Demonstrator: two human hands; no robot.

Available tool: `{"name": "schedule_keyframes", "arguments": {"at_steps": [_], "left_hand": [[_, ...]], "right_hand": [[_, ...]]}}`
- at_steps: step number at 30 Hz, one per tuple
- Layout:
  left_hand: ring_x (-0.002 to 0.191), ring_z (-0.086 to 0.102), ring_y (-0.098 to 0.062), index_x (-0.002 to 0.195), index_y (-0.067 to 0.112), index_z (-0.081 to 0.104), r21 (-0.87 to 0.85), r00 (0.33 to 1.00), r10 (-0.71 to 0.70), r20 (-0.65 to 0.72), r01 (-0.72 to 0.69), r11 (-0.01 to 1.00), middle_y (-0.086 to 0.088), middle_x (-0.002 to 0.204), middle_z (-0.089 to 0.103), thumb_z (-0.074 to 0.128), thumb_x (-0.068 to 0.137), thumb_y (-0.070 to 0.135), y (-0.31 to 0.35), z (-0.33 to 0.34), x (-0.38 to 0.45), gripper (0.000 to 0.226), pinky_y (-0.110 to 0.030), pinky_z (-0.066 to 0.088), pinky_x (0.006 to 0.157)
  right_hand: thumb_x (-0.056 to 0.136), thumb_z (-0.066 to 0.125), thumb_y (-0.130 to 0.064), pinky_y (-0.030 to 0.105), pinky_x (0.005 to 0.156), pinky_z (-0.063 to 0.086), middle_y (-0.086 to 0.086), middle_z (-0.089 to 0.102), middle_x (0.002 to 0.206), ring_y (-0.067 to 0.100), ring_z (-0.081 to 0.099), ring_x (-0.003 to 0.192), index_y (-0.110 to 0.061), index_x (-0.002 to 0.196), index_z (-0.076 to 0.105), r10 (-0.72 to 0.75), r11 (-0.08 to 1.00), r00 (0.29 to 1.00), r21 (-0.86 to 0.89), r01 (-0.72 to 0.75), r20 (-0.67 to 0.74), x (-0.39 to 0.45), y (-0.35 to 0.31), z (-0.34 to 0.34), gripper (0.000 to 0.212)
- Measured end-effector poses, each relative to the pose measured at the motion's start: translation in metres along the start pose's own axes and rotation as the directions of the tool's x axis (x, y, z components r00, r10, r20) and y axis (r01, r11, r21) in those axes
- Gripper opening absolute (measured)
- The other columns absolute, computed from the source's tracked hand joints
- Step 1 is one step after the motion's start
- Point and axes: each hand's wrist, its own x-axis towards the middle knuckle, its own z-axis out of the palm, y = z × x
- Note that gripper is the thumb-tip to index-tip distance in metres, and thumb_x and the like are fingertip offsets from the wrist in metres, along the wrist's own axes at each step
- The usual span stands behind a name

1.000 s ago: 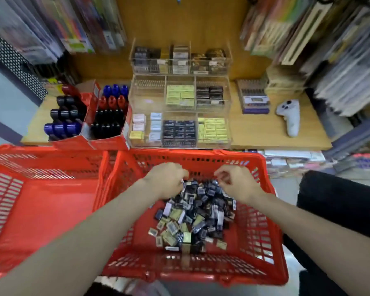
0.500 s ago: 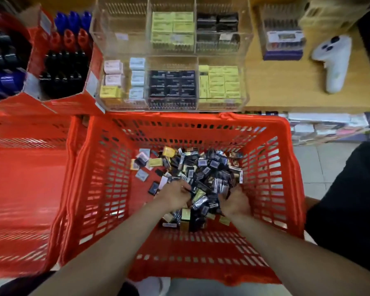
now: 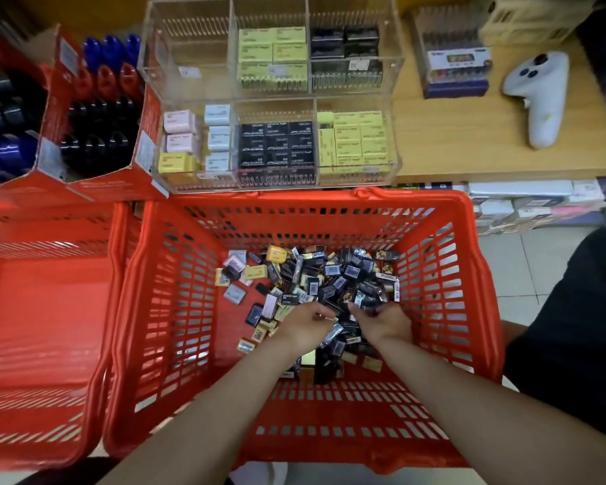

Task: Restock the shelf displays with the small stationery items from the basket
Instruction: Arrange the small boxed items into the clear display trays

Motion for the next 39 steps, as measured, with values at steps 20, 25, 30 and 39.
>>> {"name": "schedule_keyframes", "arguments": {"at_steps": [20, 25, 30, 39], "left_hand": [[0.087, 0.068, -0.016, 0.106, 0.0, 0.066, -0.608, 0.998, -0.056, -0.03, 0.026, 0.793, -0.012, 0.102, 0.071, 0.071, 0.09, 0.024, 0.04, -0.02, -0.027, 0.029, -0.019, 0.057, 0.066], [0.075, 0.053, -0.023, 0.1, 0.005, 0.068, -0.495, 0.979, 0.09, -0.184, -0.172, 0.852, -0.015, 0.087, 0.062, 0.061, 0.092, -0.005, 0.078, -0.046, -0.077, 0.015, -0.03, 0.049, 0.075], [0.078, 0.061, -0.015, 0.112, 0.007, 0.065, -0.353, 0.931, 0.245, -0.269, -0.332, 0.875, -0.005, 0.086, 0.066, 0.062, 0.094, 0.002, 0.093, -0.084, -0.143, 0.019, -0.024, 0.054, 0.077], [0.094, 0.071, -0.016, 0.105, 0.014, 0.069, -0.492, 0.857, 0.411, -0.311, -0.515, 0.702, -0.009, 0.103, 0.071, 0.065, 0.093, 0.007, 0.113, -0.095, -0.222, 0.014, -0.018, 0.055, 0.078]], "right_hand": [[0.086, 0.072, -0.007, 0.026, 0.078, 0.051, 0.001, 0.067, 0.094, 0.014, 0.063, 0.087, -0.008, 0.102, 0.073, -0.844, 0.511, 0.495, -0.028, 0.859, -0.207, -0.075, -0.024, -0.036, 0.015], [0.085, 0.075, -0.013, 0.012, 0.081, 0.048, -0.005, 0.068, 0.093, 0.002, 0.063, 0.086, -0.013, 0.099, 0.075, -0.91, 0.343, 0.327, -0.02, 0.939, -0.254, -0.114, -0.055, -0.086, 0.013], [0.085, 0.074, -0.021, 0.016, 0.078, 0.055, 0.0, 0.073, 0.1, 0.0, 0.07, 0.082, -0.011, 0.095, 0.074, -0.616, 0.642, 0.788, 0.582, 0.5, 0.003, -0.152, -0.079, -0.143, 0.014], [0.087, 0.071, -0.009, 0.018, 0.072, 0.057, 0.012, 0.073, 0.103, 0.017, 0.074, 0.083, -0.01, 0.11, 0.069, -0.74, 0.635, 0.645, 0.514, 0.577, 0.191, -0.222, -0.1, -0.233, 0.024]]}}
